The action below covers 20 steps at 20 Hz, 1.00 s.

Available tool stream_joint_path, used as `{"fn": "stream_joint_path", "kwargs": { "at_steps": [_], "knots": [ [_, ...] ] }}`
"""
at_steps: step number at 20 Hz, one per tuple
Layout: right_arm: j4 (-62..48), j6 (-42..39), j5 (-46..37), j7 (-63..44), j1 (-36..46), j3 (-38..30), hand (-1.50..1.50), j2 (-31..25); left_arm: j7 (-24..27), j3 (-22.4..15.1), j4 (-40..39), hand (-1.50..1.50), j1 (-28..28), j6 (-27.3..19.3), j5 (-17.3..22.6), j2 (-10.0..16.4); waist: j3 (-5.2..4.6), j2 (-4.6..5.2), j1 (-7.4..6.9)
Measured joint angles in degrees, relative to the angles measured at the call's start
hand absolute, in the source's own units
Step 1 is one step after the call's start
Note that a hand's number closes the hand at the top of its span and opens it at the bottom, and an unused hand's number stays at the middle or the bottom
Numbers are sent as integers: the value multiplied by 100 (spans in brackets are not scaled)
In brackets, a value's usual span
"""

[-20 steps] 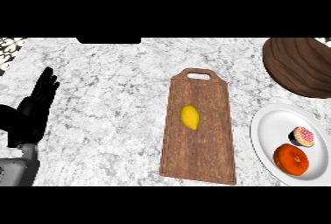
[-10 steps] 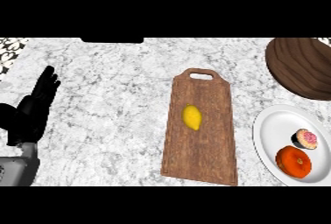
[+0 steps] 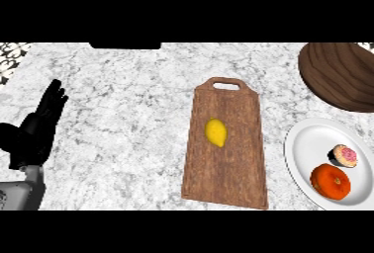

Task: Pick the cupcake from the plate and place it in the bowl

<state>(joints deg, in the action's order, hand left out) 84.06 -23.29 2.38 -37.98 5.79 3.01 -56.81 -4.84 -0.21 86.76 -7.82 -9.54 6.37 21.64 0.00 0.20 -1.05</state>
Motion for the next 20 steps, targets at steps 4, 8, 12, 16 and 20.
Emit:
{"fn": "stream_joint_path", "kwargs": {
  "at_steps": [4, 8, 12, 16, 20],
  "knots": [
    [-350, -11, -665, 182, 282, 175, -150, 301, -108, 73, 136, 0, 35, 2, -85, -43, 2, -8, 32],
    [-473, 287, -1368, 388, 430, 260, -150, 547, -74, 190, 29, 0, -52, 84, -115, -61, 1, -12, 63],
    [-780, 369, -1906, 652, 513, 220, -150, 844, -192, 252, 69, 0, -111, 151, -195, -134, 0, -15, 78],
    [-850, 281, -2129, 647, 480, 157, -150, 1199, -305, 324, 285, 0, 1, 235, -248, -182, 0, -19, 86],
    [-1115, 217, -2438, 750, 518, 123, -150, 1512, -203, 398, 247, 0, 77, 295, -344, -289, 0, -19, 89]
  ]
}}
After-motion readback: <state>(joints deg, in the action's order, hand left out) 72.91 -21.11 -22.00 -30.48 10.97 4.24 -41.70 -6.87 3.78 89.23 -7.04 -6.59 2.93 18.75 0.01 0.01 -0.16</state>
